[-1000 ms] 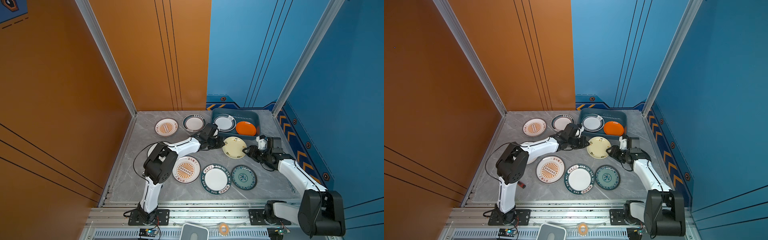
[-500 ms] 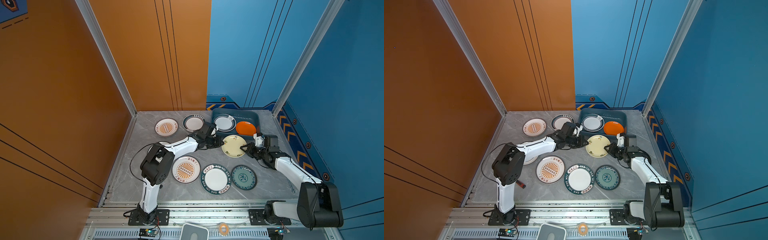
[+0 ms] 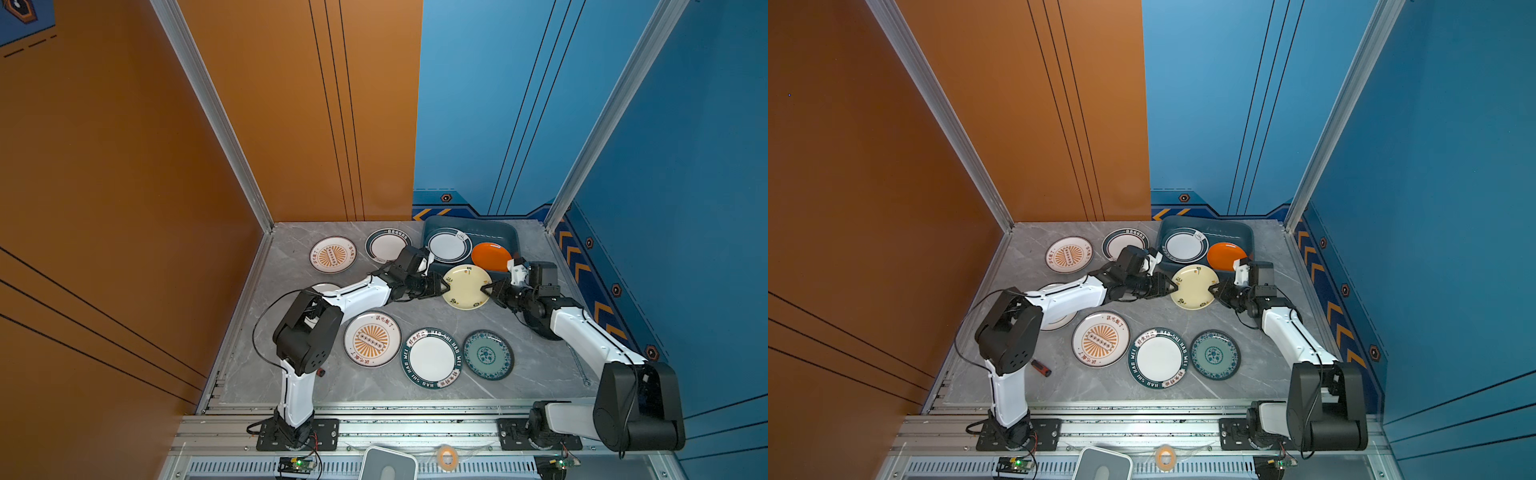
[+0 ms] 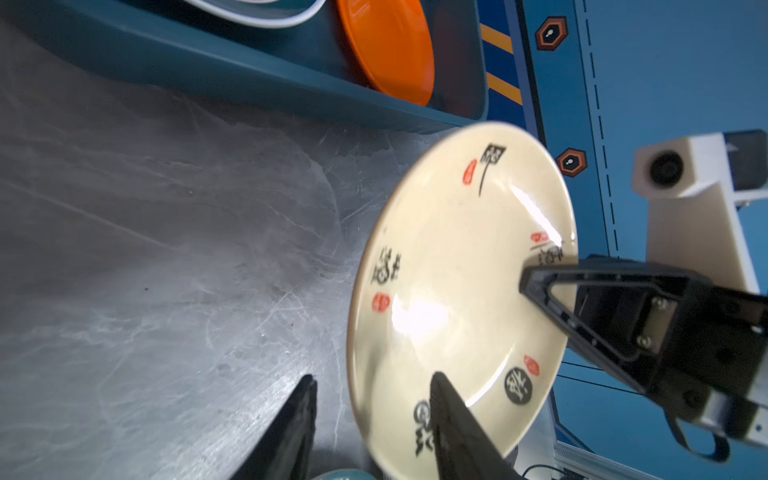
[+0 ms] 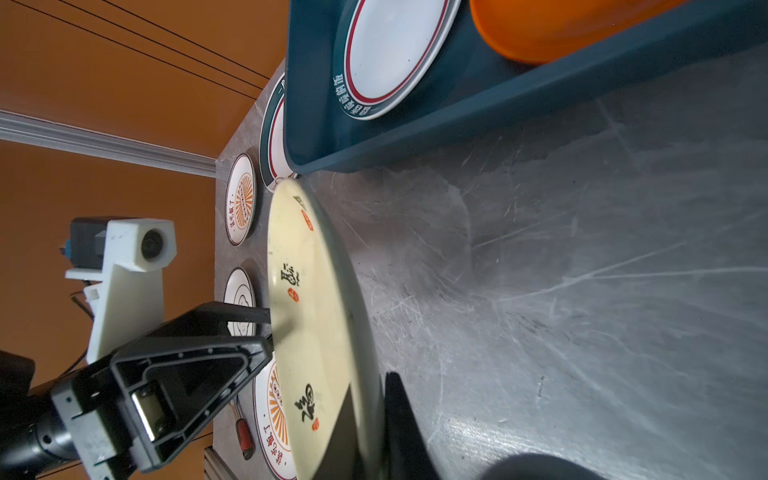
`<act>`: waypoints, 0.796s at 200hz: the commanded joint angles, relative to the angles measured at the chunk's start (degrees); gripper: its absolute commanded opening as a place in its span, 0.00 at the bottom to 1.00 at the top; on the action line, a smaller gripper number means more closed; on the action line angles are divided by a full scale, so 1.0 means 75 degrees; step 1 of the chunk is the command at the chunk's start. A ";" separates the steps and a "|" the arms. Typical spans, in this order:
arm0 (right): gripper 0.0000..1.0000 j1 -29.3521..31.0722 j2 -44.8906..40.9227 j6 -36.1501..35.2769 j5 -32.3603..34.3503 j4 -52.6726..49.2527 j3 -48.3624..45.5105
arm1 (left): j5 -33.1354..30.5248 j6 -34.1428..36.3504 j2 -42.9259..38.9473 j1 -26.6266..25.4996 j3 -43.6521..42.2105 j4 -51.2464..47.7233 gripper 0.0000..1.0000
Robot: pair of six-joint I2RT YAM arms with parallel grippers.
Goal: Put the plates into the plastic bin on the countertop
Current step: 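Lift the cream plate with the left gripper while the right gripper grasps its rim, then carry the cream plate with the right gripper into the teal bin and lower it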
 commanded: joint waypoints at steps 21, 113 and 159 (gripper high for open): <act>0.00 -0.0284 0.0662 -0.1029 0.1386 -0.2045 0.2302 | -0.0292 0.1011 -0.1105 0.0232 -0.0633 -0.0568 0.68; 0.00 -0.0893 0.3912 -0.0990 0.2534 -0.2805 0.5637 | -0.1693 0.1920 -0.3737 0.0572 -0.3261 -0.0935 0.98; 0.00 -0.0863 0.4694 -0.0900 0.2920 -0.2847 0.6191 | -0.1598 0.1956 -0.3894 0.0837 -0.3591 -0.0932 0.98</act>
